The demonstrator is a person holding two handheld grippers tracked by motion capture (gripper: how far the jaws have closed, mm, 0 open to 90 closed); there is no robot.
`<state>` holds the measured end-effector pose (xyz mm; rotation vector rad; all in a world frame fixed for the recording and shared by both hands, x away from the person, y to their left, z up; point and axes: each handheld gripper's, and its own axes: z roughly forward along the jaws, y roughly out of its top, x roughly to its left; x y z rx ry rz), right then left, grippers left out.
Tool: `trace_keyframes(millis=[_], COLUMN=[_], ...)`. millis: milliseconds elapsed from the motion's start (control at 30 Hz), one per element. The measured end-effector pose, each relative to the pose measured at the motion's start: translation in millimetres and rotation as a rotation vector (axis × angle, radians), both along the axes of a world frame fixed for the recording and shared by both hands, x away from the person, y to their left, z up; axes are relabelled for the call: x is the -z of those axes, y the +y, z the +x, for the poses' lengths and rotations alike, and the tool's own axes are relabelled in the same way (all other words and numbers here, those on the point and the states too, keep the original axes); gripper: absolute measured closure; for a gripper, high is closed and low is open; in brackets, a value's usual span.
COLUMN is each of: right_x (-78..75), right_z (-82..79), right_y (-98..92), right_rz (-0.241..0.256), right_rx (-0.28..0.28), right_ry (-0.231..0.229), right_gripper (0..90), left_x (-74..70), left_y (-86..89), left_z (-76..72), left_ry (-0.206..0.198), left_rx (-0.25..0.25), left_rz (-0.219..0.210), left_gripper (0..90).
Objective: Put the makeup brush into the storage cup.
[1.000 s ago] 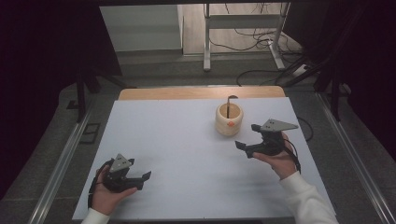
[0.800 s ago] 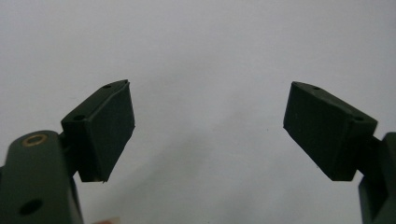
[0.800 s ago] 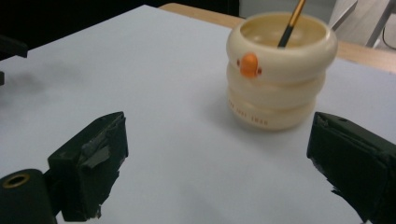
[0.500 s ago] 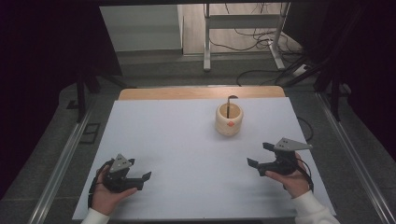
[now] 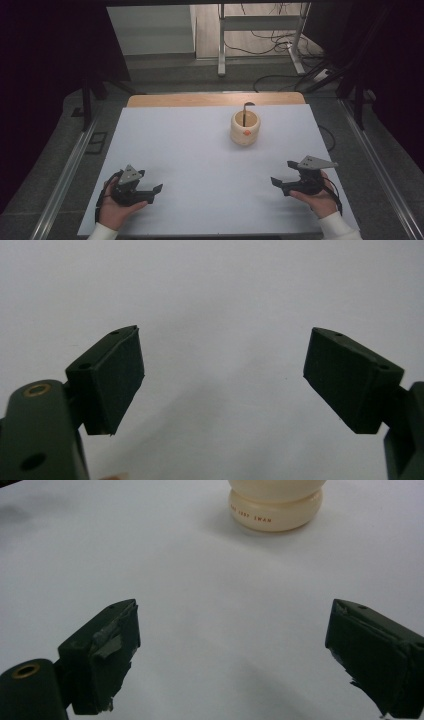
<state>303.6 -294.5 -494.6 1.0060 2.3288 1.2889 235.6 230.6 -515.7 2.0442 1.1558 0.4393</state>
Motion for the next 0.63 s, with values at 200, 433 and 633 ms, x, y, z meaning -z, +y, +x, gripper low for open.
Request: trace_keyframes(millis=[200,433,633], right_x=[-0.8,-1.3,-1.3], right_z=[0.6,1.5,3.3], right_y=[-0.5,-1.2,-3.3], right_rz=[0.002,0.006,0.011], right_rx=[0.001,-0.004,0.011], right_ry=[-0.008,-0.014,-0.024], right_gripper=[8.0,8.5,8.4], left_x=[0.7,1.2,1.1], left_y=[0.8,0.4,1.2], left_z=[0.8,2.3,3.4], left_ry=[0.002,0.005,0.006], left_rx=[-0.007,-0.013,-0.023], left_rz=[0.001,-0.004,-0.012], left_gripper=[17.0,16.9,16.9])
